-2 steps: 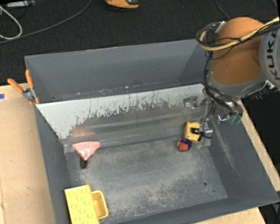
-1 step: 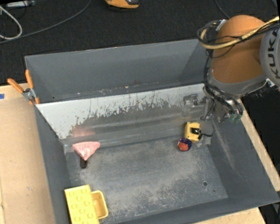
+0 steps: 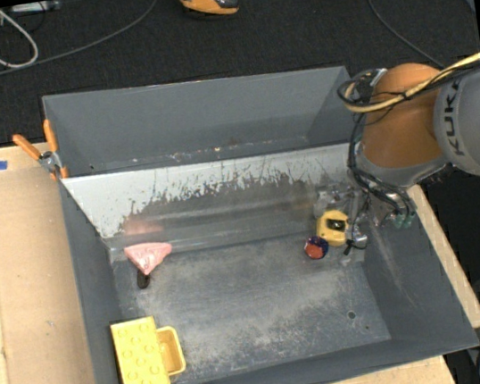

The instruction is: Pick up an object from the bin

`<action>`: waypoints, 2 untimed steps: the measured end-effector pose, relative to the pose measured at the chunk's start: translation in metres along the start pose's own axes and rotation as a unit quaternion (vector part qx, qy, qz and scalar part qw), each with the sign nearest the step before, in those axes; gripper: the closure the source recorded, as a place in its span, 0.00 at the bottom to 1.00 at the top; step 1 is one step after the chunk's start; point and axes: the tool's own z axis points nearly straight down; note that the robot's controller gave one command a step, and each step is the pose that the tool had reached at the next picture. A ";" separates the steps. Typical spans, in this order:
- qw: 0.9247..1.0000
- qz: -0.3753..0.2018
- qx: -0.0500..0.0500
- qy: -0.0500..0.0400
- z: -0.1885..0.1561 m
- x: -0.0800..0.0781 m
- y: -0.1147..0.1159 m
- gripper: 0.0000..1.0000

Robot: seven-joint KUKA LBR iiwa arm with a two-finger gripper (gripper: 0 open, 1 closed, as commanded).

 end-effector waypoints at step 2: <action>0.999 -0.032 -0.001 0.001 0.013 -0.004 -0.031 0.00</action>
Offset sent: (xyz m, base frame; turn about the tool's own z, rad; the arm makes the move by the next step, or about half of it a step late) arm 0.0057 -0.0327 -0.0102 -0.0661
